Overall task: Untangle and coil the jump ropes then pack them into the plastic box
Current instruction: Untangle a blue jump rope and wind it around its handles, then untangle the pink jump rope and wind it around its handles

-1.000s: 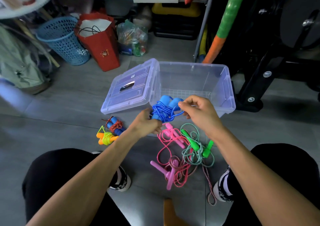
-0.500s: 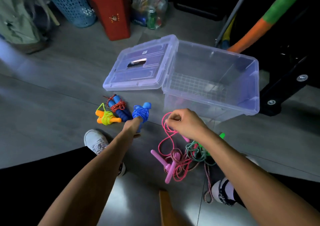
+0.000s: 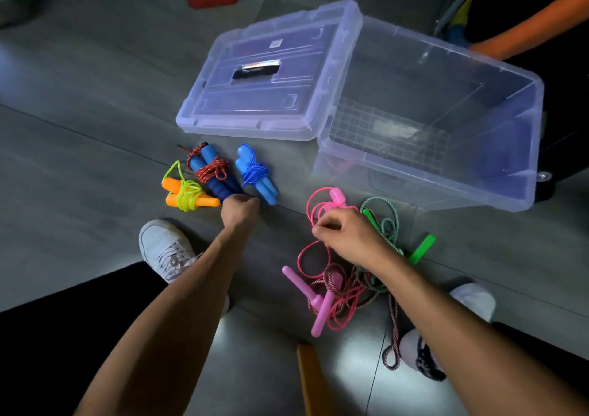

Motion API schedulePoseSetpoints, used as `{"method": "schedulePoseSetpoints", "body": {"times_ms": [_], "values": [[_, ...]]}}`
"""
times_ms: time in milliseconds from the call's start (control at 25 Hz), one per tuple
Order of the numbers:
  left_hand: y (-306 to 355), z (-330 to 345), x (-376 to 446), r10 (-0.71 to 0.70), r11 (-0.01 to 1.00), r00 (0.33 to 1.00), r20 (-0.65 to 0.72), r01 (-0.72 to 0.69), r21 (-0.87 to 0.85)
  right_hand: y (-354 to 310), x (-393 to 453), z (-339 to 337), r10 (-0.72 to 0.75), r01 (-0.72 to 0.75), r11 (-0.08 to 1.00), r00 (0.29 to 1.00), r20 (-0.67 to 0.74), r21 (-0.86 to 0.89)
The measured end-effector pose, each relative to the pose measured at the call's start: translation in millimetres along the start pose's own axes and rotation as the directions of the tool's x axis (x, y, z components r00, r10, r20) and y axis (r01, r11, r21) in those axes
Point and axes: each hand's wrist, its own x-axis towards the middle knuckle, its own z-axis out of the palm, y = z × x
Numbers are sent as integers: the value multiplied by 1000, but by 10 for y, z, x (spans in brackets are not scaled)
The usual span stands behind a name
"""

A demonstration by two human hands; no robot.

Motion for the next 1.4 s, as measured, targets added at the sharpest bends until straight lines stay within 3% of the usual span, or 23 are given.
{"method": "schedulePoseSetpoints", "body": {"times_ms": [160,280,400,480,560,680,760,840,960,1080,1200,1280,1400], "values": [[-173,18,-136,0,1000,995,99,2,-18,268,-244,-79,63,-61,997,997,-39,53],[-211,116,-440,94,990,971,221,-114,79,453,-522,-142,110,-99,990,988,-110,104],[-292,293,-893,145,942,902,407,-251,221,814,-858,-62,187,-167,976,971,-147,138],[-450,405,-1140,209,830,871,445,-399,390,1065,-1052,60,222,-205,968,968,-116,143],[-653,485,-1286,268,644,853,447,-504,576,1251,-1207,188,244,-233,962,967,-69,140],[-915,634,-1354,253,494,800,545,-591,638,1429,-1361,285,264,-256,954,964,-34,157],[-1005,778,-1383,178,519,805,566,-566,641,1509,-1439,279,279,-270,951,959,-45,150],[-1042,908,-1412,40,613,838,545,-451,649,1566,-1509,269,302,-291,943,952,-53,162],[-1082,1036,-1408,-130,739,820,558,-295,606,1642,-1577,264,332,-317,930,942,-54,187],[-1061,1041,-1442,-58,749,841,538,-320,580,1646,-1589,259,312,-299,938,949,-51,176],[-876,914,-1523,80,566,846,528,-475,674,1597,-1531,291,268,-255,952,961,-62,170],[-650,761,-1605,159,399,825,542,-556,729,1539,-1468,309,220,-208,969,971,-93,130],[-142,377,-1953,305,238,766,566,-637,733,1297,-1436,178,88,-71,992,983,-164,103]]}}
